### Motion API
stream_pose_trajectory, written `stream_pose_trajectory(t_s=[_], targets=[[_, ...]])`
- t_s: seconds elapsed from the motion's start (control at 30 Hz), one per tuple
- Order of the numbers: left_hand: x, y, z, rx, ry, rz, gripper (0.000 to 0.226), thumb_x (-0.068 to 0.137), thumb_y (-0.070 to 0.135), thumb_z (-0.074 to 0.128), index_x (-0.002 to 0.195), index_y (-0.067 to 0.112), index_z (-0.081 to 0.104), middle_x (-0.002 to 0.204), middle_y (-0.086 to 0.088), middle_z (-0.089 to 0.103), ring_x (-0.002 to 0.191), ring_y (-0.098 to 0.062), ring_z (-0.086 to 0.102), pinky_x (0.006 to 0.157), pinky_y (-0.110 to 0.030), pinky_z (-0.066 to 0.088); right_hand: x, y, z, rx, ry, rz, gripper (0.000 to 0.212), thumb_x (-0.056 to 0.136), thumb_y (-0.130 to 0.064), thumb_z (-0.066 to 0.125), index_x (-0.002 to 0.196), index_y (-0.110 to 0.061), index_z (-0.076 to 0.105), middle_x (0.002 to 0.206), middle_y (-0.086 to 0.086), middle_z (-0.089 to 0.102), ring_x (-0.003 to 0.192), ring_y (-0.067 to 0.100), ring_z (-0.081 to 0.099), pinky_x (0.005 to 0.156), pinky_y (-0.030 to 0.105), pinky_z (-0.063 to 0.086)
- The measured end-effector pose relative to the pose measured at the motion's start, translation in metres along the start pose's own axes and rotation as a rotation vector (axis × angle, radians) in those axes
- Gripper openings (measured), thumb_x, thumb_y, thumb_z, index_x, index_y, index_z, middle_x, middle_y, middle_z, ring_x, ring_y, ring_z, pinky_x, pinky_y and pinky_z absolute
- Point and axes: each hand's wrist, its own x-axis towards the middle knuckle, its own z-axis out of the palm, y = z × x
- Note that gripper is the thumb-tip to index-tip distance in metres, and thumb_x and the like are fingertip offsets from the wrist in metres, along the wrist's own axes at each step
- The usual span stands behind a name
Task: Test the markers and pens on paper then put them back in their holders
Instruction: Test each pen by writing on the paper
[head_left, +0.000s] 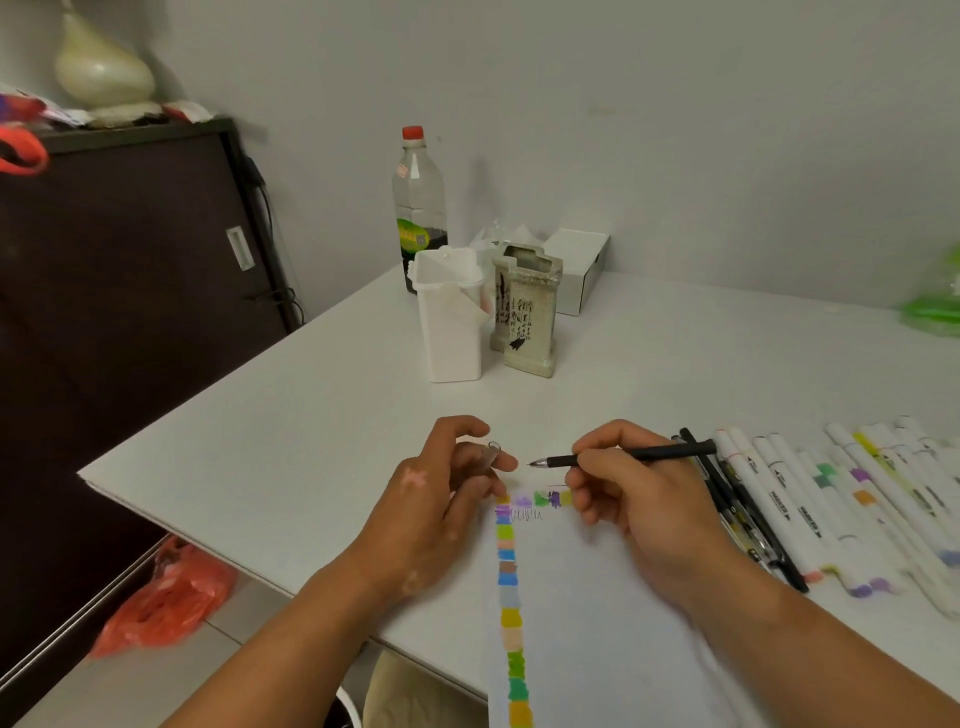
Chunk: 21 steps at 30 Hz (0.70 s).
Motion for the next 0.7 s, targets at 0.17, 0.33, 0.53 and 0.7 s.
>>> stream_pose_trajectory(t_s=[0.17,0.33,0.53,0.7], targets=[[0.000,-0.002,0.000,-0.118,0.022,-0.002,0.014,0.096,0.008,0.061,0.109,0.014,0.059,0.109,0.012,0.074,0.096,-0.008,0.072,0.083,-0.019,0.056,0.000,-0.004,-0.004,0.057,-0.015,-0.047,0.008,0.076,-0.014,0.064,0.072,-0.018,0.070,0.069,0.017,0.068,0.055,0.024,0.062,0.048,0.028,0.049],[0.000,-0.005,0.000,-0.047,0.046,0.048,0.016,0.094,0.009,0.065,0.106,0.018,0.068,0.102,0.013,0.074,0.098,-0.004,0.070,0.082,-0.015,0.054,-0.002,-0.004,-0.001,0.049,-0.055,-0.049,0.008,0.078,-0.012,0.065,0.074,-0.017,0.071,0.070,0.016,0.070,0.056,0.023,0.064,0.049,0.027,0.050],[0.002,-0.005,0.000,0.047,0.043,0.117,0.016,0.093,0.016,0.066,0.108,0.021,0.072,0.097,0.014,0.073,0.091,-0.011,0.070,0.077,-0.025,0.057,-0.005,0.001,0.004,-0.159,-0.122,-0.056,0.005,0.081,-0.013,0.074,0.082,-0.018,0.075,0.073,0.014,0.074,0.062,0.024,0.068,0.055,0.028,0.054],[0.001,-0.004,-0.002,0.036,0.055,0.155,0.020,0.091,0.023,0.065,0.109,0.020,0.074,0.100,0.014,0.074,0.091,-0.010,0.071,0.079,-0.029,0.058,-0.003,0.004,0.009,-0.312,-0.114,-0.052,0.011,0.086,-0.017,0.080,0.087,-0.028,0.079,0.069,0.005,0.074,0.059,0.015,0.068,0.058,0.022,0.054]])
